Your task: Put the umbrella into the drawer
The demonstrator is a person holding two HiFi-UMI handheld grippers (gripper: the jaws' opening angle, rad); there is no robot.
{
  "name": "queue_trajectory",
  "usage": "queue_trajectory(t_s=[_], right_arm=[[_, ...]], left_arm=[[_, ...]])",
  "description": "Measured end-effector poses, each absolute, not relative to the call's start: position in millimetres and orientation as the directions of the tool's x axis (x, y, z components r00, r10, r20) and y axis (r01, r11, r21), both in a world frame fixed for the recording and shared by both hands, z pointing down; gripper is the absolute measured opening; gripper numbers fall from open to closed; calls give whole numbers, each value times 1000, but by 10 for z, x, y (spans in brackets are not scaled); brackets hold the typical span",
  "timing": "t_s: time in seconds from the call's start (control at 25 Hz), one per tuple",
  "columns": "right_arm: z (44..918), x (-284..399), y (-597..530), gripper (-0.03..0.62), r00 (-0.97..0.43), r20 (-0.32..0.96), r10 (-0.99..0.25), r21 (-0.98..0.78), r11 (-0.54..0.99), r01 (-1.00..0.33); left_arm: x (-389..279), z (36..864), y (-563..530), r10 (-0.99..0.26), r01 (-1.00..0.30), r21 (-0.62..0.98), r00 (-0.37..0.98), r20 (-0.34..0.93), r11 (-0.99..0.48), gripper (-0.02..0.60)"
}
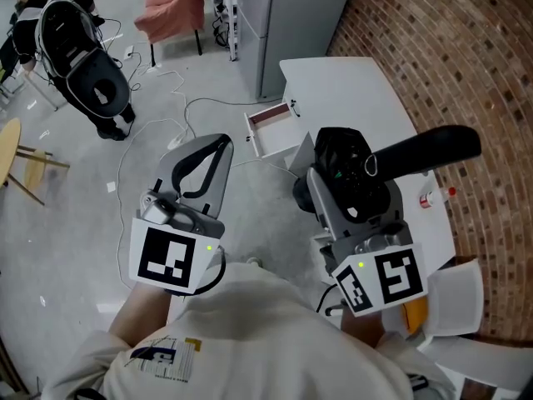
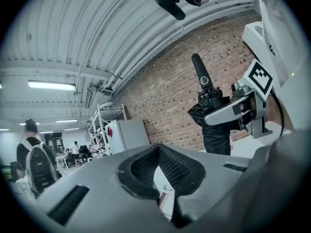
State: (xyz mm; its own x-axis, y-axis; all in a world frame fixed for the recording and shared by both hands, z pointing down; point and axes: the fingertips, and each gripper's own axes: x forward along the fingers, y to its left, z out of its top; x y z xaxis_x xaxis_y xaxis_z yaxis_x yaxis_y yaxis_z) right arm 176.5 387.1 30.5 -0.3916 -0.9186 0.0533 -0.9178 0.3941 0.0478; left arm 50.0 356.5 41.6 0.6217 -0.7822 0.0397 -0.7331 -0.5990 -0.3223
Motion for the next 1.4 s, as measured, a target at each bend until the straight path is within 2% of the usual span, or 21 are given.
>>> queue_trajectory(t_s=[0.8,1.4], right_arm=[[687,1866,3617,268,-435,80,-897,99,441,-892],[890,1506,2328,268,-417,184,-890,146,444,-884]], left_arm=[[611,727,3441,-800,-760,-303,600,14,-575,8],[201,814,2135,-804,-772,-260,594,27,-579,8]])
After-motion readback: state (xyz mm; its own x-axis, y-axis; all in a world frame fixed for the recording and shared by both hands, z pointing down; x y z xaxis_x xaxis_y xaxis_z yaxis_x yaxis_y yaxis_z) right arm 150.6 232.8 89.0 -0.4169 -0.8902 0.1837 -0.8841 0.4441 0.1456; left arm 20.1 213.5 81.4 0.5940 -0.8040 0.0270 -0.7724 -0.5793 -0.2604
